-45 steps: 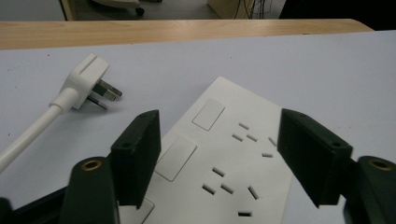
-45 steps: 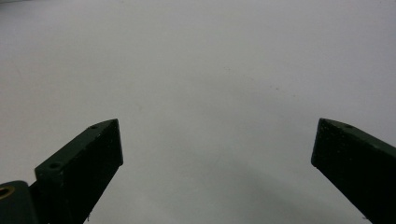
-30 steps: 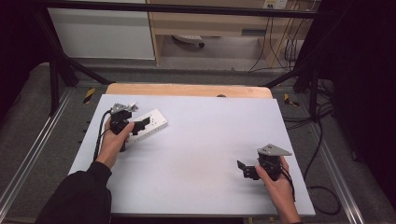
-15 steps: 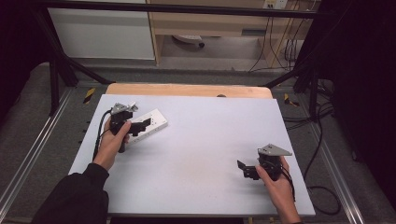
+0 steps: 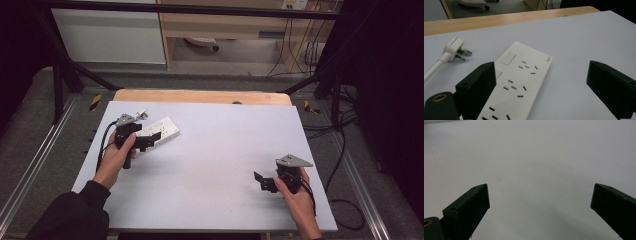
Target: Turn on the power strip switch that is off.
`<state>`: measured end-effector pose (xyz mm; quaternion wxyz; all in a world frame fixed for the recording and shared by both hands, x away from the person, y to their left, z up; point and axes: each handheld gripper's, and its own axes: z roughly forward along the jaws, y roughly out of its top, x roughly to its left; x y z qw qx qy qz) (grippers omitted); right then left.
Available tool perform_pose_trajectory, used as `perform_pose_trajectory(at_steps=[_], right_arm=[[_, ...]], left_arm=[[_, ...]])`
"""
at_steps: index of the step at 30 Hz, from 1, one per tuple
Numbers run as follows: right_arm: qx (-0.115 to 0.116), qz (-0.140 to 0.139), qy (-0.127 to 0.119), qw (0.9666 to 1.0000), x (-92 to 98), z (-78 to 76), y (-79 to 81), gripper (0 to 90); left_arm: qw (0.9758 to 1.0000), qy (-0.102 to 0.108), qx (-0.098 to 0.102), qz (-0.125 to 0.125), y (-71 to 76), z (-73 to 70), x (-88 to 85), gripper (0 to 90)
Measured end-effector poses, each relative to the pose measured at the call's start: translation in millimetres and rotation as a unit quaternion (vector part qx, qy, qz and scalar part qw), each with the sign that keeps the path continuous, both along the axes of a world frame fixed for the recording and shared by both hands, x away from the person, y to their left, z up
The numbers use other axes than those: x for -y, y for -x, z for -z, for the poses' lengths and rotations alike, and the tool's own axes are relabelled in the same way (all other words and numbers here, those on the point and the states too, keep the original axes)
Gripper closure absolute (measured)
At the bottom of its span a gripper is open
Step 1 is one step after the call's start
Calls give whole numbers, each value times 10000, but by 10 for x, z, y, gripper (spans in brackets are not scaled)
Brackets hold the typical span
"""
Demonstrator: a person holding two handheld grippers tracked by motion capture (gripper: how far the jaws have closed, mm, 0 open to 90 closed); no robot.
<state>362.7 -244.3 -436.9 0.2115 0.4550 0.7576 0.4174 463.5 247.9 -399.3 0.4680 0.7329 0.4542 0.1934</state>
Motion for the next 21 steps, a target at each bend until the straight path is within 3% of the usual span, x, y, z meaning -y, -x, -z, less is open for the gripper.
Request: perform_pose_trajectory(at_steps=[8,17,21], right_arm=[[8,-18,24,10000,-1,1,0,26],[1,-14,25,10000,-5,2,0,26],[1,-62,-161,9999,-9,-14,6,24]], left_arm=[[9999,-54,30,124,188,-6,-50,91],[9999,-5,103,84,421,-6,-176,94],[9999,16,127,92,549,11,-229,95]])
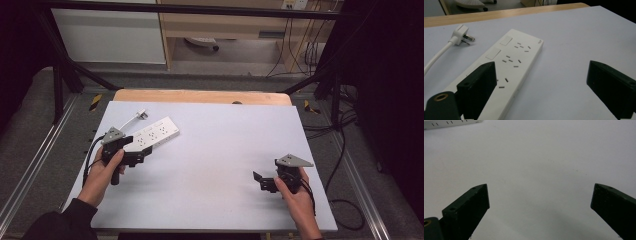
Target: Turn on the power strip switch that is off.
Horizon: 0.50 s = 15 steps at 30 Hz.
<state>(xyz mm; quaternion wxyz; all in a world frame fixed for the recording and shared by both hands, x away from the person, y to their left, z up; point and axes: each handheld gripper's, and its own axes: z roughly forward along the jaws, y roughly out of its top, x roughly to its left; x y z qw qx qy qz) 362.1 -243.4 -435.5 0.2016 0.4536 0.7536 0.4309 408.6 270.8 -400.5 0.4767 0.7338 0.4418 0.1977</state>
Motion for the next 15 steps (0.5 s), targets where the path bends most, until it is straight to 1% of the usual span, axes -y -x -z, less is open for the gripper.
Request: perform_pose_trajectory(at_steps=[3,9,13,15], right_arm=[[1,14,6,10000,-1,1,0,24],[0,29,130,9999,-2,10,-2,24],[2,55,144,9999,-2,11,-2,24],[6,61,176,9998,-2,12,-2,24]], left_arm=[[10000,8,-2,20,99,4,-41,94],[10000,38,-18,28,274,2,-118,93],[9999,13,-69,76,391,24,-156,90],[10000,6,-56,82,448,42,-177,88]])
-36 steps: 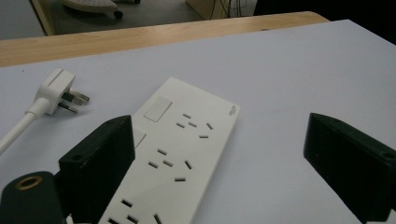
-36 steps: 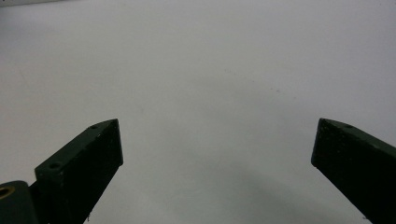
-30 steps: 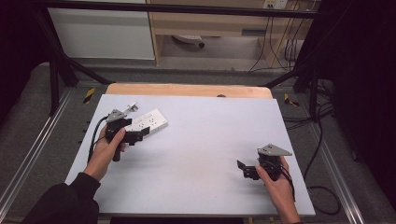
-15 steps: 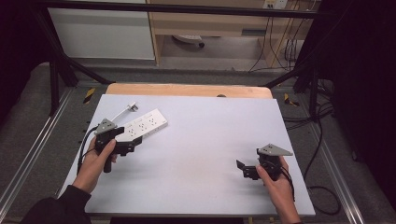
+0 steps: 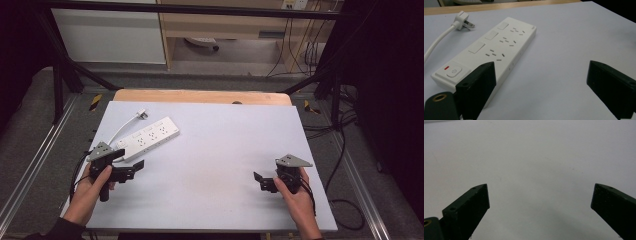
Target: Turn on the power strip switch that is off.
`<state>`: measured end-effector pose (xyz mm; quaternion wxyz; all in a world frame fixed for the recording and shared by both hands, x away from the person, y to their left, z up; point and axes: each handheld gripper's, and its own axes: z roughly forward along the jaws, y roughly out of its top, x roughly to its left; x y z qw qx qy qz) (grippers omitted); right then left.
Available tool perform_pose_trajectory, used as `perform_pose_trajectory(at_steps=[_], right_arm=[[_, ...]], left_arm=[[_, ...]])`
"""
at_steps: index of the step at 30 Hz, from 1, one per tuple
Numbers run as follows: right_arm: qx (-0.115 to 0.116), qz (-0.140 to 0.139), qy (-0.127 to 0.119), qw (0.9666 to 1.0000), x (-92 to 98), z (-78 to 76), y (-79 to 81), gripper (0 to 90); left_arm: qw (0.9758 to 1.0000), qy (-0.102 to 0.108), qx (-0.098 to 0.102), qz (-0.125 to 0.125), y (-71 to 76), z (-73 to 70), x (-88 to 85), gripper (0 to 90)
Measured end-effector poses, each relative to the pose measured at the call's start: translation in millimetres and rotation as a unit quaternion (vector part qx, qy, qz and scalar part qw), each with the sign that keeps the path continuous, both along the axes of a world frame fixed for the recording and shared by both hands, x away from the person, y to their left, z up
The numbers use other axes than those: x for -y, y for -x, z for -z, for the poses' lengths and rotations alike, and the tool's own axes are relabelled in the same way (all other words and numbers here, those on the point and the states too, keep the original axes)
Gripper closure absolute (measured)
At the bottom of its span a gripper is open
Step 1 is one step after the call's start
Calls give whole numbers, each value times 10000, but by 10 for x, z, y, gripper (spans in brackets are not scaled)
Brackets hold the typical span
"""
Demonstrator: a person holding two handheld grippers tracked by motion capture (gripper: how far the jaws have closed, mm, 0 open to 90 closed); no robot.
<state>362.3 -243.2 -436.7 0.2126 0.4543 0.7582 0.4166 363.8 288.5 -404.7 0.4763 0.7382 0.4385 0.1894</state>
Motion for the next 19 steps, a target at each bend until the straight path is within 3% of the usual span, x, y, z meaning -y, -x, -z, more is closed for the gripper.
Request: perform_pose_trajectory(at_steps=[6,12,16,19], right_arm=[[21,10,31,10000,9,-2,-1,24],[71,32,231,9997,31,1,-1,25],[87,170,363,9992,84,12,-8,22],[-142,417,678,9967,114,89,-48,25]], left_arm=[[10000,-27,-42,-51,128,82,-92,88],[9998,-84,-191,-52,265,219,-183,91],[9990,-378,-226,-70,345,296,-219,90],[9987,-493,-135,-39,383,286,-193,92]])
